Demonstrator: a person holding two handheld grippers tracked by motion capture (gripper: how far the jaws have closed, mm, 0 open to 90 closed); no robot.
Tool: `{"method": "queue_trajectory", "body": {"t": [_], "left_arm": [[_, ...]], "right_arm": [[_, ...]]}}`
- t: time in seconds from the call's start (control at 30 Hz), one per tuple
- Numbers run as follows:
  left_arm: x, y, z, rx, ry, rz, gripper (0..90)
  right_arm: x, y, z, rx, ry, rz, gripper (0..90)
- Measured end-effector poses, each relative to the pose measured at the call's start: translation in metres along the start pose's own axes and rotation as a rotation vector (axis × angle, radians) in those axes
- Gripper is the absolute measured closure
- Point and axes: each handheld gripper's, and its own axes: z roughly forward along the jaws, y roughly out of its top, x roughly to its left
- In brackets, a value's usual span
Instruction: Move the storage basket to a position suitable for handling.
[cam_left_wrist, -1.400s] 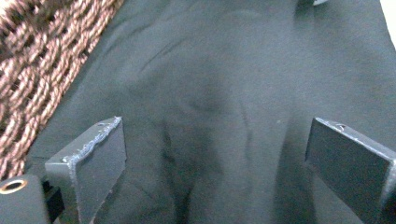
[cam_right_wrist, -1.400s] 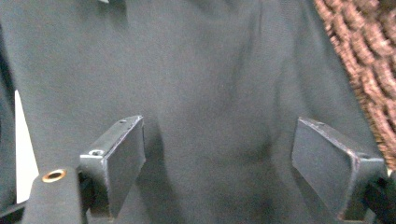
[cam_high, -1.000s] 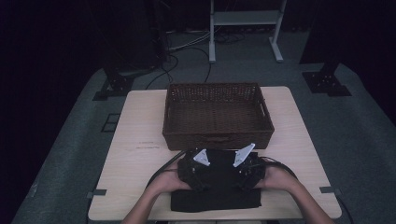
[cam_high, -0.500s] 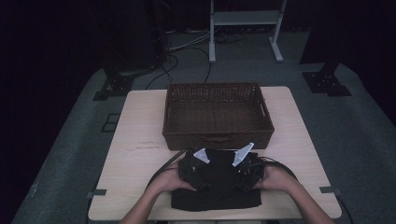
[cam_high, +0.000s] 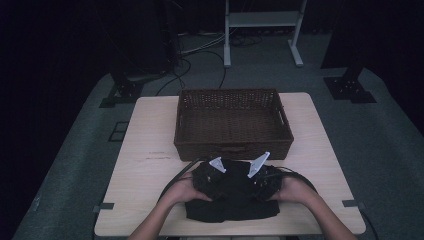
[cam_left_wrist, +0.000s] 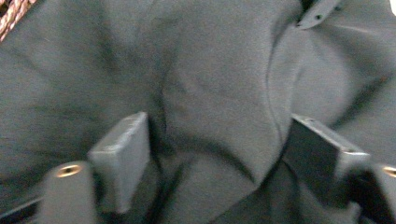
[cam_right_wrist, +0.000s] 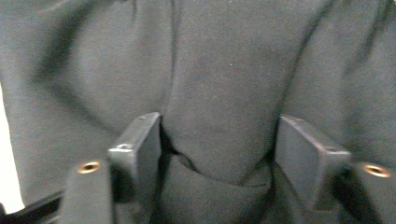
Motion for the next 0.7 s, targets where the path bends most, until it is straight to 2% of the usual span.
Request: {"method": "queue_trajectory", "body": {"t": [0.07,0.33,0.43,0.57,0.7], "left_arm": [[0.0028,0.0009,-0.0005,-0.003,-0.016,-0.003,33.4],[0.0079,0.0074,-0.0006,0.021,-0.067,0.015,44.6],[0.0082,0.0054,-0.0012,0.007,-0.080,0.032,48.4],[0.0079,0.0049,-0.0019,0.000,-0.092,0.048,51.7],[0.0078,0.0058,-0.0037,-0.004,-0.082,0.055,58.5]], "right_arm": [[-0.0014,0.0021,-0.0007,0.007,0.006,-0.002,42.8],[-0.0048,0.0058,-0.0012,0.022,0.022,0.000,52.3],[-0.0039,0.0083,-0.0014,0.038,0.027,0.002,55.3],[-0.0030,0.0100,-0.0016,0.044,0.027,0.004,59.8],[-0.0017,0.0079,-0.0029,0.020,0.018,0.006,65.5]]}}
